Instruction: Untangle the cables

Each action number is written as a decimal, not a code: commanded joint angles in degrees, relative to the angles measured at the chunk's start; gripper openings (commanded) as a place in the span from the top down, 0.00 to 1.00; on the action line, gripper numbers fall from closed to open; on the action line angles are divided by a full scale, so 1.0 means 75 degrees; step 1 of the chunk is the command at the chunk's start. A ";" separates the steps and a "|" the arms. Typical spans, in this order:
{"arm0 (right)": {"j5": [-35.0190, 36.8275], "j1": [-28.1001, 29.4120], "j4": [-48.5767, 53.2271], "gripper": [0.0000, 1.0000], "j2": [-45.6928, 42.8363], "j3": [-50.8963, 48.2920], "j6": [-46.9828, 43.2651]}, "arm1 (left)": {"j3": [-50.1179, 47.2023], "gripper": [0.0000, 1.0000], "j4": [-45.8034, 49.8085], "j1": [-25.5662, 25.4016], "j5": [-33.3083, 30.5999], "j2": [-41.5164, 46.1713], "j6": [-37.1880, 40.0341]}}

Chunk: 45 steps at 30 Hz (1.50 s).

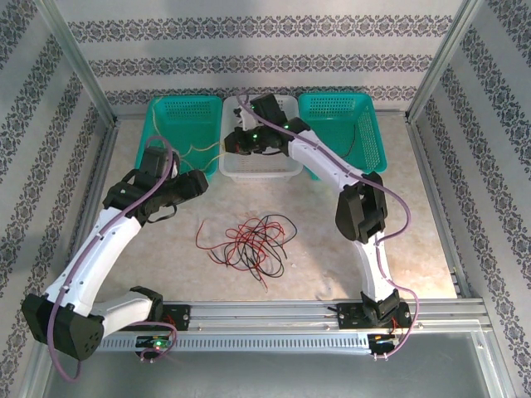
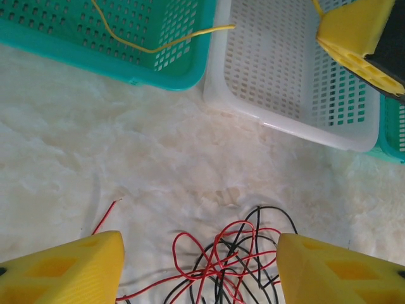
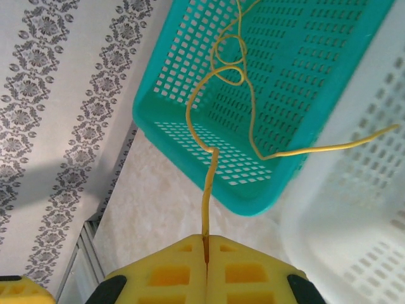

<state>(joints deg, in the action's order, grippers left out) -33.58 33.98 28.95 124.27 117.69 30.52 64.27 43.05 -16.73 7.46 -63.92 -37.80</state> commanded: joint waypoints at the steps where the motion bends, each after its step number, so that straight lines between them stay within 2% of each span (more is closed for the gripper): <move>1: 0.0948 0.0371 0.0001 0.96 0.0029 -0.0259 0.0188 | -0.0178 0.35 -0.0053 0.0121 0.0162 0.0223 -0.0069; 6: 0.1588 0.0695 0.0035 0.92 0.0191 -0.0320 0.0498 | -0.0336 0.35 0.0122 0.0145 0.0244 0.0424 0.0012; 9: 0.1797 0.0743 0.0213 0.74 0.0236 -0.0289 0.0528 | -0.0486 0.35 0.0117 0.0174 0.0336 0.0519 0.0059; 13: 0.1850 0.0767 0.0374 0.64 -0.0025 -0.0440 0.0423 | -0.0591 0.34 -0.0038 0.0242 0.0523 0.0457 0.0105; 18: 0.2045 0.0850 0.0593 0.61 -0.0708 -0.0879 0.0215 | -0.0434 0.35 -0.0241 0.0272 0.0680 0.0218 0.0204; 23: 0.2251 0.0930 0.0811 0.60 -0.1918 -0.1730 -0.0032 | -0.0514 0.34 -0.0513 0.0287 0.0785 0.0147 0.0138; 26: 0.2431 0.0931 0.0839 0.59 -0.2881 -0.2796 -0.0123 | -0.0903 0.35 -0.0837 0.0283 0.1008 0.0036 -0.0043; 31: 0.3029 0.0924 0.0863 0.60 -0.4434 -0.5108 -0.0158 | -0.1419 0.43 -0.1399 0.0205 0.1537 -0.0283 -0.0385; 35: 0.3193 0.0911 0.0799 0.60 -0.5222 -0.6574 0.0084 | -0.1801 0.45 -0.1874 -0.0135 0.1635 -0.0471 -0.0678; 38: 0.3133 0.0884 0.0781 0.56 -0.5590 -0.7316 0.0259 | -0.1963 0.46 -0.2060 -0.0649 0.1605 -0.0748 -0.0819; 45: 0.2372 0.1058 0.0495 0.52 -0.5421 -0.8412 0.0276 | -0.2263 0.48 -0.2402 -0.1817 0.1079 -0.1259 -0.1189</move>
<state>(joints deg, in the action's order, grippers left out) -13.32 40.66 34.28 84.14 56.42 31.77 48.27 28.56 -28.16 17.37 -72.58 -44.29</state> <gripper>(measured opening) 0.477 0.526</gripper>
